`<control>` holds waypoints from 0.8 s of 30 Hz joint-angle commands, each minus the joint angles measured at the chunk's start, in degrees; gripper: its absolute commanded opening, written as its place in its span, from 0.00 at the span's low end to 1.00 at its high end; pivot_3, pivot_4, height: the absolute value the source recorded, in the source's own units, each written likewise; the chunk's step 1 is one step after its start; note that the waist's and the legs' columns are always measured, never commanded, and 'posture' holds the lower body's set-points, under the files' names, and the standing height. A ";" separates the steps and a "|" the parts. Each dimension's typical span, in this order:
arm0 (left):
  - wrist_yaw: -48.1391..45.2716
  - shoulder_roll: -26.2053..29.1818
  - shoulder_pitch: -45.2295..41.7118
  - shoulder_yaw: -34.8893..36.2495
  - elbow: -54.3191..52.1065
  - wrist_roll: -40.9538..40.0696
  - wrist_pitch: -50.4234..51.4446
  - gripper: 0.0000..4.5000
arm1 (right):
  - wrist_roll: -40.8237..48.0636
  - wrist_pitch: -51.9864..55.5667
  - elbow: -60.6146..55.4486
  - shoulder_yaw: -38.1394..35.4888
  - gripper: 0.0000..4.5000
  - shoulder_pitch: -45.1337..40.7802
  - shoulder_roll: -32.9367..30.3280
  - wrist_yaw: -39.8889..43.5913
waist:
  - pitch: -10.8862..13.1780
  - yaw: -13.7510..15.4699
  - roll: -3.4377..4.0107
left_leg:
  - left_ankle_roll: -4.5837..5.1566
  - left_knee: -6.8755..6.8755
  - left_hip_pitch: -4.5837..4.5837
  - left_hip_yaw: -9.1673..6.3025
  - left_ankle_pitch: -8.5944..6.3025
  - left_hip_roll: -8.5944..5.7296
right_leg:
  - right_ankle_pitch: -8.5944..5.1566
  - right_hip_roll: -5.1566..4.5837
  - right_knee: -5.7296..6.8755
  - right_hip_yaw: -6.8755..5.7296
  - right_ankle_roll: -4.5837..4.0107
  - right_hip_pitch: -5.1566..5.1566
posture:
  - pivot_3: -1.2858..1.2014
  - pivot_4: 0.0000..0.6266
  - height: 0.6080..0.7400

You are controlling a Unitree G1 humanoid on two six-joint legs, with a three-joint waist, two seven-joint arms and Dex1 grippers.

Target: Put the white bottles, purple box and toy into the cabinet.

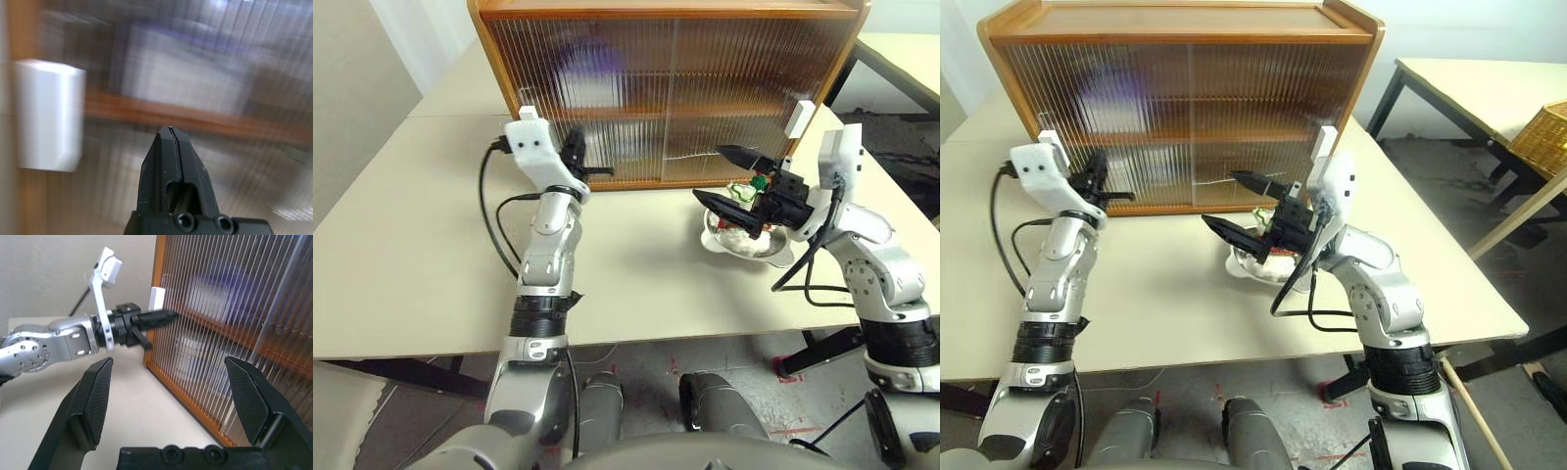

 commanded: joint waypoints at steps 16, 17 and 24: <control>-37.74 5.83 -5.79 -5.49 6.33 -14.10 -3.68 0.99 | -1.22 -0.92 0.86 -1.05 1.00 0.37 -0.30 -0.42 | -0.01 -0.15 0.01 | -0.06 0.05 -0.05 -0.04 -0.04 0.02 | -0.01 -0.06 -0.01 0.03 0.02 0.00 | 0.52 0.12 1.00; -39.68 6.66 -5.60 -5.96 6.50 -14.13 -3.40 0.99 | -1.28 -0.98 0.92 -1.15 1.00 0.51 -0.30 -0.54 | -0.01 -0.16 0.01 | -0.06 0.04 -0.06 -0.04 -0.04 0.03 | -0.01 -0.05 -0.02 0.02 0.02 -0.01 | 0.52 0.12 1.00; -48.70 12.02 -5.26 -5.57 8.68 -15.73 -2.08 0.99 | -1.07 -0.66 0.05 -2.68 1.00 1.62 -0.21 -2.81 | -0.01 -0.40 0.01 | -0.07 0.04 -0.11 -0.05 -0.05 0.11 | -0.01 -0.03 -0.04 0.01 0.02 -0.05 | 0.51 0.12 1.00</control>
